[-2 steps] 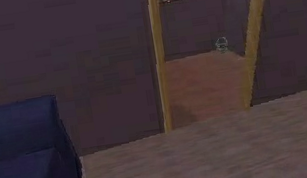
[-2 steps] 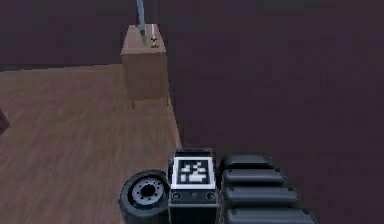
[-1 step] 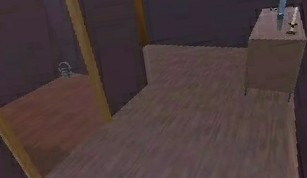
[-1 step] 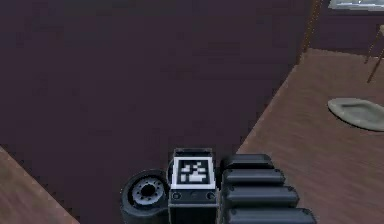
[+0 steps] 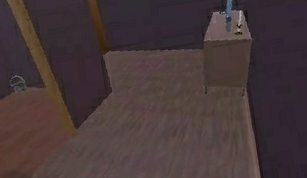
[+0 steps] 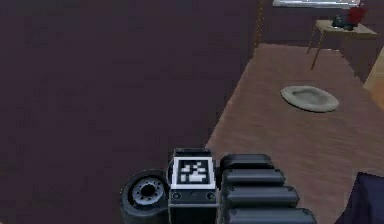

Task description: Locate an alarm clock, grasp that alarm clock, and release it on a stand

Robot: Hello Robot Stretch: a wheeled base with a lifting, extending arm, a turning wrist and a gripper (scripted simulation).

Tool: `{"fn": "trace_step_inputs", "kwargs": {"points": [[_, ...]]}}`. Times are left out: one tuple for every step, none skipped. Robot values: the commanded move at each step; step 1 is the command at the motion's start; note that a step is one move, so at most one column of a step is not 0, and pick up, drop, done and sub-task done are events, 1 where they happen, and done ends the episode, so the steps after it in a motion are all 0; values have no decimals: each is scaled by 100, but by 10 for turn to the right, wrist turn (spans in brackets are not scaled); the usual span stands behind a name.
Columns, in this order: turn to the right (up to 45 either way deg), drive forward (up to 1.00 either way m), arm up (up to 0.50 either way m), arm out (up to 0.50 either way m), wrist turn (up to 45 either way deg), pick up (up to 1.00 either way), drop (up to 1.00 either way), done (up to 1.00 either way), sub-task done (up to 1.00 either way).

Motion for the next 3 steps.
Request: {"fn": "trace_step_inputs", "kwargs": {"points": [[0, 25, 0, 0, 0, 0, 0, 0, 0], [30, 0, 0, 0, 0, 0, 0, 0, 0], [0, 100, 0, 0, 0, 0, 0, 0, 0]]}}
